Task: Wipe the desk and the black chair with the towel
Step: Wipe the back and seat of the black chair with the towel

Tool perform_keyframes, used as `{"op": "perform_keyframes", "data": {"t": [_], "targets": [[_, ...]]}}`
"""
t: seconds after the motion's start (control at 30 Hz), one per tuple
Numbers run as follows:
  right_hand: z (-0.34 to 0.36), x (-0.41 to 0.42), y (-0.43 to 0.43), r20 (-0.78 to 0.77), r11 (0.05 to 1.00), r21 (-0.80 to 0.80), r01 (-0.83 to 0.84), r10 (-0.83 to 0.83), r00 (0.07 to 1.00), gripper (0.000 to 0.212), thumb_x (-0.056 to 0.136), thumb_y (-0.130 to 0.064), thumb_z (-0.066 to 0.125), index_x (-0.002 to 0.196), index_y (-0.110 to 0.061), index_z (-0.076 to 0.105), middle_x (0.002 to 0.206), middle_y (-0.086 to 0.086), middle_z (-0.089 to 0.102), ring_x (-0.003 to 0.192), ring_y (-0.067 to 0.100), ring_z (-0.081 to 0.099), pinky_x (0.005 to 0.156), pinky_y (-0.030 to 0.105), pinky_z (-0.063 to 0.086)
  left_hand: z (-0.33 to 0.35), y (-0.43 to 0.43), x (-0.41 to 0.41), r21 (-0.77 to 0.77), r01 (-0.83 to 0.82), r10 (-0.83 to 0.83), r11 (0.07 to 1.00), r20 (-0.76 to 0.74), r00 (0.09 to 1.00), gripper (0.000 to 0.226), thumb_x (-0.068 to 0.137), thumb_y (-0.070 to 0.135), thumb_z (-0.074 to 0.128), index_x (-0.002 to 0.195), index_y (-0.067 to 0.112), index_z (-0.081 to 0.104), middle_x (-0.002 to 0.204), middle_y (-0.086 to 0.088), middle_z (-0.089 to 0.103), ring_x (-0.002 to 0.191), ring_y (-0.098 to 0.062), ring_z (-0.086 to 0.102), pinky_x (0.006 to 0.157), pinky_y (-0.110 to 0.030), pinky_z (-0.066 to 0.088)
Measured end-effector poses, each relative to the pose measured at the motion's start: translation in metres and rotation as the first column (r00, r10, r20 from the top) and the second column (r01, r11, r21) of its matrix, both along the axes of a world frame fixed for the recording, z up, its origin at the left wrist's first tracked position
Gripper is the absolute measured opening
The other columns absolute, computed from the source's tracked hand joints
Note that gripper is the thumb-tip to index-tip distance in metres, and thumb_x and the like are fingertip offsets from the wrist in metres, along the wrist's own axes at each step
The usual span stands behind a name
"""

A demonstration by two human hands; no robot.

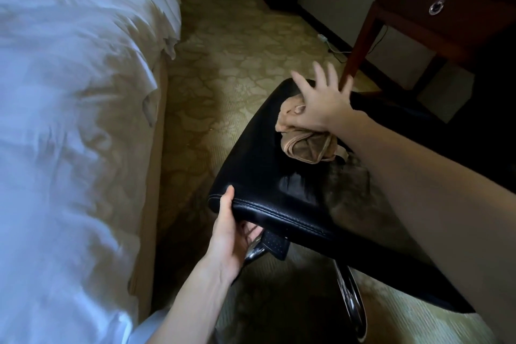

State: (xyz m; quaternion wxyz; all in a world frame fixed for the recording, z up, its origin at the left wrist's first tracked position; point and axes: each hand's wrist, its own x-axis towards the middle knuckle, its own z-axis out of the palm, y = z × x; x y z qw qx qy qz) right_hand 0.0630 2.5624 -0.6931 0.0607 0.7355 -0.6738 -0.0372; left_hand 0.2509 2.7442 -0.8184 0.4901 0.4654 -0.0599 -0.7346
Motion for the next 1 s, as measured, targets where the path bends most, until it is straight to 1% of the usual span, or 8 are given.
{"op": "perform_keyframes", "data": {"t": [0.1, 0.27, 0.4, 0.57, 0.7, 0.8, 0.9, 1.0], "targets": [[-0.037, -0.012, 0.001, 0.13, 0.964, 0.252, 0.089, -0.125, 0.984, 0.121, 0.064, -0.1, 0.05, 0.162, -0.039, 0.014, 0.172, 0.008, 0.003, 0.156, 0.04, 0.001, 0.124, 0.062, 0.008, -0.004, -0.002, 0.001, -0.019, 0.0, 0.0, 1.0, 0.014, 1.0, 0.057, 0.094, 0.057, 0.063, 0.131, 0.014, 0.06, 0.106, -0.01, 0.08, 0.091, -0.021, 0.079, 0.087, -0.037, 0.058], [-0.05, -0.004, 0.029, 0.247, 0.996, -0.002, -0.086, 0.084, 0.965, 0.074, 0.072, -0.066, 0.064, 0.136, -0.03, 0.055, 0.153, 0.007, 0.044, 0.144, 0.039, 0.034, 0.115, 0.05, 0.031, -0.011, -0.01, 0.004, -0.059, -0.024, 0.028, 0.998, 0.063, 0.998, 0.054, 0.097, 0.059, 0.06, 0.129, 0.016, 0.059, 0.099, -0.007, 0.081, 0.091, -0.02, 0.079, 0.085, -0.038, 0.058], [-0.051, 0.024, 0.088, 0.305, 0.93, -0.137, -0.342, 0.368, 0.879, 0.06, 0.06, -0.06, 0.056, 0.109, -0.028, 0.071, 0.11, -0.003, 0.068, 0.11, 0.024, 0.061, 0.1, 0.041, 0.044, -0.015, -0.02, 0.003, -0.059, -0.042, 0.049, 0.997, 0.124, 0.991, 0.064, 0.094, 0.066, 0.058, 0.131, 0.014, 0.063, 0.105, -0.008, 0.08, 0.093, -0.019, 0.078, 0.08, -0.036, 0.063], [-0.013, 0.031, 0.12, 0.461, 0.902, -0.012, -0.432, 0.388, 0.798, 0.06, 0.059, -0.056, 0.068, 0.113, -0.031, 0.07, 0.108, -0.014, 0.064, 0.106, 0.011, 0.059, 0.099, 0.035, 0.047, -0.018, -0.024, 0.005, -0.047, -0.047, 0.052, 0.998, 0.113, 0.992, 0.073, 0.088, 0.072, 0.06, 0.136, 0.016, 0.062, 0.116, -0.009, 0.078, 0.103, -0.022, 0.077, 0.081, -0.036, 0.062], [0.015, 0.011, 0.064, 0.37, 0.941, -0.196, -0.277, 0.332, 0.868, 0.077, 0.06, -0.068, 0.058, 0.129, -0.035, 0.06, 0.119, 0.0, 0.06, 0.114, 0.026, 0.057, 0.098, 0.048, 0.05, -0.016, -0.022, 0.002, -0.066, -0.051, 0.055, 0.997, 0.058, 0.997, 0.068, 0.091, 0.069, 0.06, 0.135, 0.017, 0.061, 0.112, -0.006, 0.079, 0.098, -0.018, 0.078, 0.077, -0.032, 0.059], [-0.004, 0.003, 0.04, 0.244, 0.983, 0.155, -0.095, 0.055, 0.968, 0.106, 0.057, -0.084, 0.063, 0.15, -0.039, 0.037, 0.153, 0.004, 0.036, 0.138, 0.038, 0.036, 0.113, 0.055, 0.035, -0.014, -0.02, 0.001, -0.042, -0.074, 0.077, 0.996, 0.065, 0.995, 0.065, 0.092, 0.068, 0.06, 0.132, 0.018, 0.061, 0.107, -0.005, 0.08, 0.092, -0.017, 0.079, 0.069, -0.03, 0.061], [-0.042, 0.017, 0.053, 0.276, 0.988, 0.129, -0.087, 0.049, 0.96, 0.072, 0.069, -0.063, 0.066, 0.133, -0.034, 0.052, 0.138, 0.006, 0.049, 0.125, 0.038, 0.047, 0.102, 0.047, 0.041, -0.017, -0.025, -0.002, -0.032, -0.057, 0.061, 0.998, 0.119, 0.991, 0.06, 0.094, 0.068, 0.057, 0.126, 0.018, 0.063, 0.104, -0.005, 0.08, 0.087, -0.018, 0.079, 0.063, -0.028, 0.06], [-0.037, 0.042, 0.089, 0.375, 0.971, 0.052, -0.235, 0.199, 0.905, 0.047, 0.067, -0.054, 0.064, 0.111, -0.034, 0.064, 0.115, -0.002, 0.063, 0.109, 0.027, 0.061, 0.084, 0.034, 0.04, -0.015, -0.024, -0.004, -0.017, -0.054, 0.056, 0.998, 0.161, 0.985, 0.06, 0.096, 0.066, 0.057, 0.127, 0.016, 0.065, 0.114, -0.007, 0.076, 0.1, -0.021, 0.074, 0.076, -0.031, 0.058]]}}
